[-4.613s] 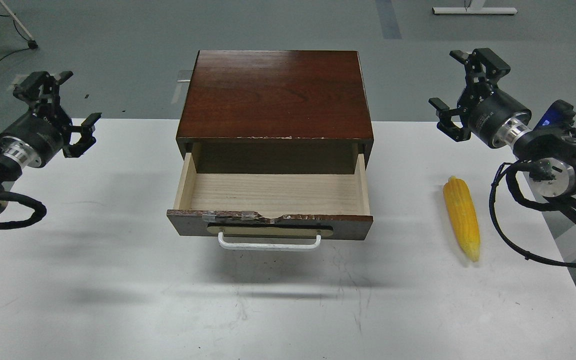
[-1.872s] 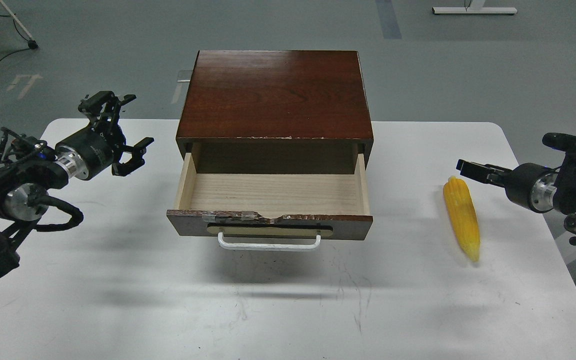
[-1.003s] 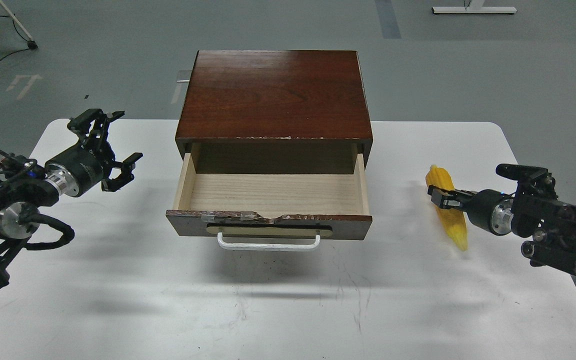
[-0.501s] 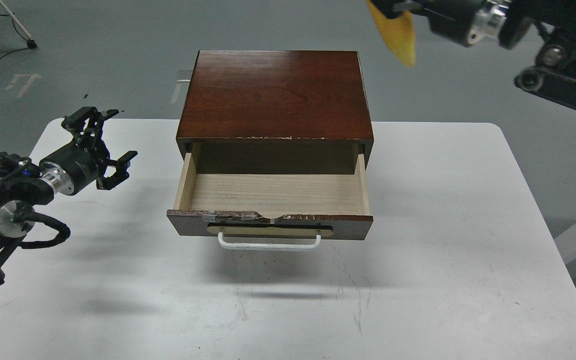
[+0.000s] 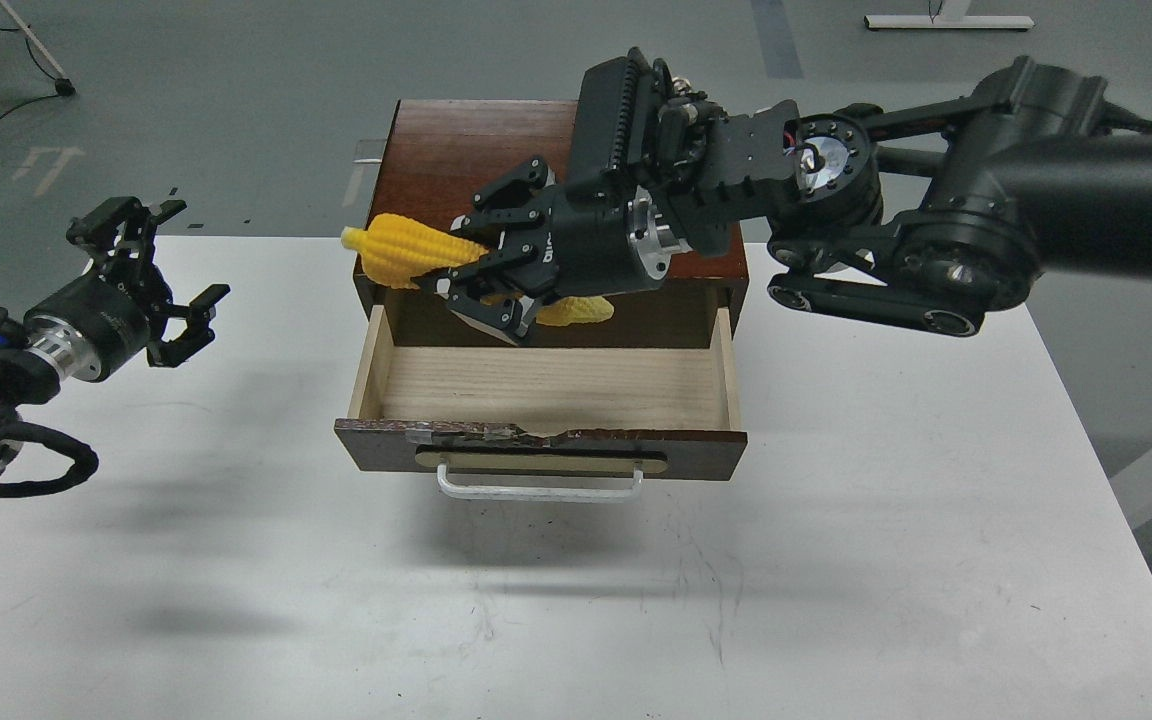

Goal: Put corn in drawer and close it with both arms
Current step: 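Lower the corn into the open drawer and release it, right gripper, then withdraw the right gripper and bring the left gripper to the drawer front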

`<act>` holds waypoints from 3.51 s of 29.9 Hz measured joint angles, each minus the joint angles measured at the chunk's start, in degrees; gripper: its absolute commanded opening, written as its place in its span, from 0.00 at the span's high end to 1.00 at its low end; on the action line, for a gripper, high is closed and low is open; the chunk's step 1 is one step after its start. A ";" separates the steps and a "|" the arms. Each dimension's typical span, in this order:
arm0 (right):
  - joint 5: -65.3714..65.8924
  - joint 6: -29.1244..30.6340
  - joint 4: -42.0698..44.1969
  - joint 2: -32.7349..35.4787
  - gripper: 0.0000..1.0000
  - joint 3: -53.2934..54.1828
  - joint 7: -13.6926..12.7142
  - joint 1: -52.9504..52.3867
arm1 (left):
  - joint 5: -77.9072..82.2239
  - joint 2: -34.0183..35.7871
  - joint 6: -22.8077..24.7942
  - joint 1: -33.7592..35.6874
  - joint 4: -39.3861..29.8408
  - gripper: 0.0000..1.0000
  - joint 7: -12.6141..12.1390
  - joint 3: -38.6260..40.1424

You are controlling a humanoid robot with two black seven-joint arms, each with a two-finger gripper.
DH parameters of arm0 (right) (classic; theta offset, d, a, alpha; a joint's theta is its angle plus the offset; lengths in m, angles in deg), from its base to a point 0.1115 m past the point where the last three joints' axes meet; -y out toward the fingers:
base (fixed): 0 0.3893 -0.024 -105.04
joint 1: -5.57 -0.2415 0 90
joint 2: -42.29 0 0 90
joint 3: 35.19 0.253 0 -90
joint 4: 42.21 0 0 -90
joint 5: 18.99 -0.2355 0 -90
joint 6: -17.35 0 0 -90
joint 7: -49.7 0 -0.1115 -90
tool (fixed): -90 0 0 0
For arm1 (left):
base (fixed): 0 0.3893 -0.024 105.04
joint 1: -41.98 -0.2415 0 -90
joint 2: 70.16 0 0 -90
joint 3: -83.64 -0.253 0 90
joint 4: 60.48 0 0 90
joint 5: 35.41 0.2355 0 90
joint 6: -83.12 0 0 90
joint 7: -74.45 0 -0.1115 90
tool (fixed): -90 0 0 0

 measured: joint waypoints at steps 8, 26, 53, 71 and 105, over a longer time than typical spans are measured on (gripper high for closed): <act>0.55 0.43 0.68 -2.44 0.04 -2.56 0.20 0.40 | -0.02 0.39 0.14 -0.08 0.06 0.02 0.05 0.00; -0.40 0.56 -0.64 2.41 0.03 -1.59 0.18 -0.42 | -0.02 0.97 0.22 -0.08 0.39 0.02 0.40 0.00; -70.80 19.78 10.43 26.26 0.00 64.86 -21.42 55.82 | 24.30 2.29 -11.03 8.53 -0.69 0.02 13.84 -0.83; -70.52 19.78 10.47 26.43 0.01 64.81 -21.03 56.98 | 54.19 12.19 -15.52 13.37 -44.51 1.00 17.56 -0.87; -70.62 19.27 18.78 19.59 0.04 65.42 -10.79 57.11 | 66.02 15.62 0.20 1.46 -56.86 1.00 17.52 -21.74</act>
